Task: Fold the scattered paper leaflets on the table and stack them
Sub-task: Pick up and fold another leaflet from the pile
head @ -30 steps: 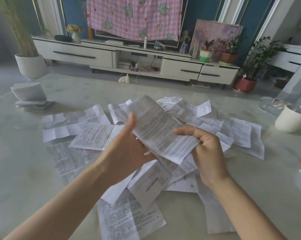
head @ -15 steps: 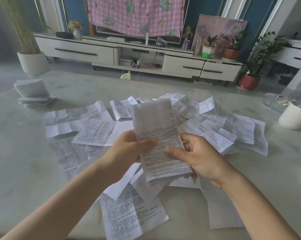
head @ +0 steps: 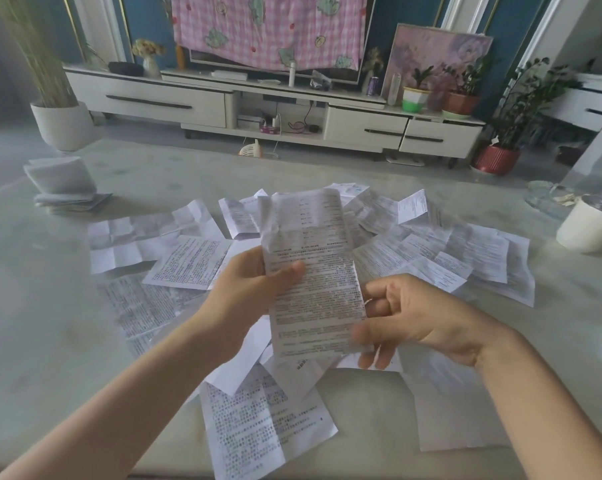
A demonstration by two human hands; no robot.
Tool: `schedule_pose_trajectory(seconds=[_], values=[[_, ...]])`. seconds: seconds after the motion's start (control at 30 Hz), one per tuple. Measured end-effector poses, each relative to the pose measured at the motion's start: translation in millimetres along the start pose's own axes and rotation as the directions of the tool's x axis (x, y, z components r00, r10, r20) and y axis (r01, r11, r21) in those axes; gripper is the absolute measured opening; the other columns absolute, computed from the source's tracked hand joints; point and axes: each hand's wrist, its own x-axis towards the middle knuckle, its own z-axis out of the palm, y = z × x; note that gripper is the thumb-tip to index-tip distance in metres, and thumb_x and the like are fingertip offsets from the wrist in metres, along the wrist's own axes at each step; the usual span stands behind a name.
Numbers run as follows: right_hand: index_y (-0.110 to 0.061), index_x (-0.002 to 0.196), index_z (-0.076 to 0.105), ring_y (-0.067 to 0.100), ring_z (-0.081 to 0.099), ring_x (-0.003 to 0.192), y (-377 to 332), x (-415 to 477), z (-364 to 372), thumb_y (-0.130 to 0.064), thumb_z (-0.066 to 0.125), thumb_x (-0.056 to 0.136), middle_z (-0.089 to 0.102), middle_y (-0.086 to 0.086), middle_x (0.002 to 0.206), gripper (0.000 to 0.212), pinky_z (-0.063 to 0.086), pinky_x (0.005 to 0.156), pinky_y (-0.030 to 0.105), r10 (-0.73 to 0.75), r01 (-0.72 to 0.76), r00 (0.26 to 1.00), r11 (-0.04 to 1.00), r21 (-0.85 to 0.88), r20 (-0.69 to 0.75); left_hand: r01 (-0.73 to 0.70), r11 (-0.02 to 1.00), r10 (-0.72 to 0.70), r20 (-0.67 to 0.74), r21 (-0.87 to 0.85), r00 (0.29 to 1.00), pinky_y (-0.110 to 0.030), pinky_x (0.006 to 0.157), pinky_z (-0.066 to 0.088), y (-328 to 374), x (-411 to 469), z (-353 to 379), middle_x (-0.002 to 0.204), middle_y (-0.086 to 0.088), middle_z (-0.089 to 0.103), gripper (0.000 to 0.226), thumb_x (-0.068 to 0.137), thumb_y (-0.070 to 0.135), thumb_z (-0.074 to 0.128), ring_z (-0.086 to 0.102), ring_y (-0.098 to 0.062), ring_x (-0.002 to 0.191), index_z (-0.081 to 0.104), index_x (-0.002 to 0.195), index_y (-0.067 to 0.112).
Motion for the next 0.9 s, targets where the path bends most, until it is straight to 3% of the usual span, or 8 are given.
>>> schedule_pose_trajectory(seconds=[0.1, 0.23, 0.4, 0.57, 0.67, 0.77, 0.83, 0.9], values=[[-0.007, 0.11, 0.06, 0.017, 0.06, 0.051, 1, 1, -2, -0.028, 0.071, 0.078, 0.071, 0.013, 0.086, 0.039, 0.048, 0.044, 0.023, -0.018, 0.019, 0.988, 1.0, 0.006, -0.15, 0.015, 0.997, -0.022, 0.095, 0.075, 0.995, -0.027, 0.069, 0.058, 1, -3, 4, 0.092, -0.001, 0.074, 0.014, 0.087, 0.011, 0.057, 0.071, -0.018, 0.085, 0.066, 0.097, 0.012], [-0.008, 0.11, 0.058, 0.011, 0.053, 0.042, 3, 12, 8, -0.015, 0.057, 0.089, 0.07, 0.013, 0.082, 0.023, 0.04, 0.034, 0.021, -0.077, 0.103, 0.956, 0.992, 0.078, -0.282, 0.074, 0.994, -0.079, 0.06, 0.078, 0.995, -0.032, 0.074, 0.059, -1, -2, 5, 0.094, -0.004, 0.074, 0.015, 0.09, 0.011, 0.054, 0.071, -0.02, 0.085, 0.067, 0.097, 0.013], [-0.014, 0.107, 0.06, 0.014, 0.06, 0.057, 8, 16, 10, -0.01, 0.045, 0.096, 0.068, 0.006, 0.082, 0.019, 0.044, 0.041, 0.024, -0.016, 0.095, 0.952, 0.965, 0.244, -0.305, 0.139, 0.99, -0.139, 0.003, -0.011, 0.99, -0.034, 0.072, 0.059, -1, 1, 4, 0.093, -0.008, 0.074, 0.026, 0.094, 0.002, 0.045, 0.07, -0.023, 0.083, 0.068, 0.098, 0.013], [-0.017, 0.081, 0.073, 0.021, 0.058, 0.063, 11, 23, 16, 0.004, 0.047, 0.09, 0.066, 0.009, 0.075, 0.034, 0.046, 0.051, 0.025, -0.038, 0.162, 0.932, 0.935, 0.317, -0.362, 0.202, 0.957, -0.226, -0.102, -0.206, 0.969, -0.026, 0.053, 0.053, 1, 3, 5, 0.069, -0.008, 0.066, 0.035, 0.092, 0.005, 0.04, 0.064, -0.018, 0.055, 0.068, 0.073, 0.013], [-0.018, 0.055, 0.071, 0.027, 0.062, 0.076, 12, 25, 18, 0.017, 0.037, 0.083, 0.069, 0.009, 0.074, 0.056, 0.05, 0.062, 0.032, -0.063, 0.193, 0.887, 0.95, 0.245, -0.457, 0.274, 0.886, -0.3, -0.013, -0.375, 0.954, -0.032, 0.05, 0.056, 2, 3, 3, 0.073, -0.016, 0.067, 0.034, 0.097, 0.022, 0.034, 0.066, -0.026, 0.057, 0.06, 0.091, 0.001], [-0.018, 0.045, 0.063, 0.02, 0.066, 0.07, 13, 26, 19, 0.021, 0.032, 0.079, 0.069, 0.002, 0.065, 0.06, 0.055, 0.061, 0.03, -0.171, 0.236, 0.827, 0.97, 0.054, -0.536, 0.354, 0.908, -0.324, 0.161, -0.222, 0.932, -0.037, 0.059, 0.059, -1, 1, 4, 0.088, -0.017, 0.072, 0.044, 0.095, 0.039, 0.037, 0.071, -0.029, 0.072, 0.066, 0.097, 0.006], [-0.018, 0.047, 0.06, 0.013, 0.064, 0.066, 14, 26, 18, 0.022, 0.032, 0.078, 0.067, -0.003, 0.061, 0.058, 0.054, 0.061, 0.025, -0.25, 0.271, 0.792, 0.962, -0.047, -0.557, 0.365, 0.926, -0.336, 0.231, -0.094, 0.913, -0.035, 0.06, 0.06, -3, -3, 10, 0.093, -0.016, 0.073, 0.031, 0.089, 0.034, 0.048, 0.071, -0.029, 0.077, 0.066, 0.1, 0.011], [-0.016, 0.054, 0.062, 0.012, 0.061, 0.065, 14, 25, 19, 0.021, 0.034, 0.079, 0.066, -0.006, 0.061, 0.053, 0.05, 0.061, 0.021, -0.299, 0.284, 0.771, 0.952, -0.116, -0.563, 0.353, 0.931, -0.323, 0.233, -0.098, 0.917, -0.03, 0.053, 0.058, -5, -5, 13, 0.091, -0.017, 0.073, 0.028, 0.08, 0.024, 0.057, 0.071, -0.029, 0.074, 0.065, 0.1, 0.006]])
